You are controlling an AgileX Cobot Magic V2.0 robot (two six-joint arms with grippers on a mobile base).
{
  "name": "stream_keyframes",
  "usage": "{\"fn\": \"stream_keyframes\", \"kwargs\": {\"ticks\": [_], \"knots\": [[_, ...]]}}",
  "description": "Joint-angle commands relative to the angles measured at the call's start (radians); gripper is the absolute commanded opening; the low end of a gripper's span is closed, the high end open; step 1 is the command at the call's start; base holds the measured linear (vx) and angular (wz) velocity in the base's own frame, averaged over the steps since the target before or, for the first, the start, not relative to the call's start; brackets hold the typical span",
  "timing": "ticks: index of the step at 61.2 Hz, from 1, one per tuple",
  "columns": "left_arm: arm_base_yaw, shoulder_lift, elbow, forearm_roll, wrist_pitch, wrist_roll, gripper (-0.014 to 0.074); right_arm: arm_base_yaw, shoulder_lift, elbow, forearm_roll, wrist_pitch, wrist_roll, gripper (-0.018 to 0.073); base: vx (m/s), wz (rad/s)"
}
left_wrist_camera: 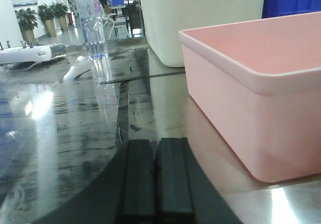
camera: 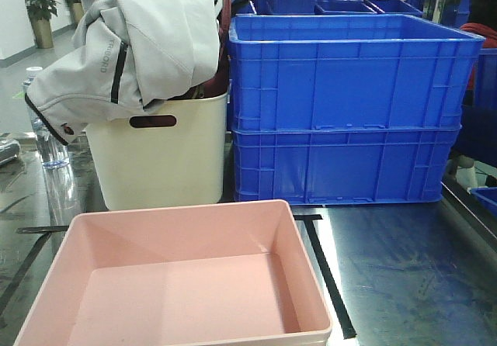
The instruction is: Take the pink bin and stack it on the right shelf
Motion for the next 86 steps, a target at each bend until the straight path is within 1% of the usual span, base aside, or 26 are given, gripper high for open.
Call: {"fn": "stream_keyframes", "kwargs": {"ticks": [1, 10, 13, 20, 24, 28, 81, 83, 86], "knots": [[0.008, -0.02, 0.015, -0.005, -0.095, -0.003, 0.0003, -0.001, -0.003, -0.028, -0.034, -0.059, -0.009, -0.0011, 0.0, 0.0], [0.011, -0.02, 0.015, -0.005, -0.089, -0.007, 0.0003, -0.001, -0.003, -0.028, -0.034, -0.059, -0.009, -0.0009, 0.0, 0.0], [0.011, -0.02, 0.015, 0.0, -0.095, -0.021, 0.0003, -0.001, -0.003, -0.028, -0.034, -0.059, -0.009, -0.0009, 0.0, 0.0], [0.011, -0.02, 0.015, 0.066, -0.095, -0.091, 0.0003, -0.001, -0.003, -0.028, -0.034, -0.059, -0.009, -0.0009, 0.0, 0.0], [0.011, -0.02, 0.015, 0.124, -0.095, -0.136, 0.0003, -0.001, -0.003, -0.028, -0.034, -0.059, -0.009, -0.0009, 0.0, 0.0], [0.011, -0.02, 0.015, 0.144, -0.095, -0.167, 0.0003, -0.001, -0.003, -0.028, -0.034, -0.059, -0.009, -0.0009, 0.0, 0.0], [0.011, -0.019, 0.014, 0.144, -0.095, -0.168, 0.0003, -0.001, -0.01, -0.028, -0.036, -0.056, -0.01, -0.0009, 0.0, 0.0], [0.011, -0.019, 0.014, 0.144, -0.095, -0.168, 0.0003, -0.008, -0.018, -0.028, -0.049, -0.058, -0.015, -0.0009, 0.0, 0.0], [0.011, -0.019, 0.014, 0.144, -0.095, -0.168, 0.0003, -0.05, -0.033, -0.028, -0.06, -0.063, -0.018, -0.0009, 0.0, 0.0]]}}
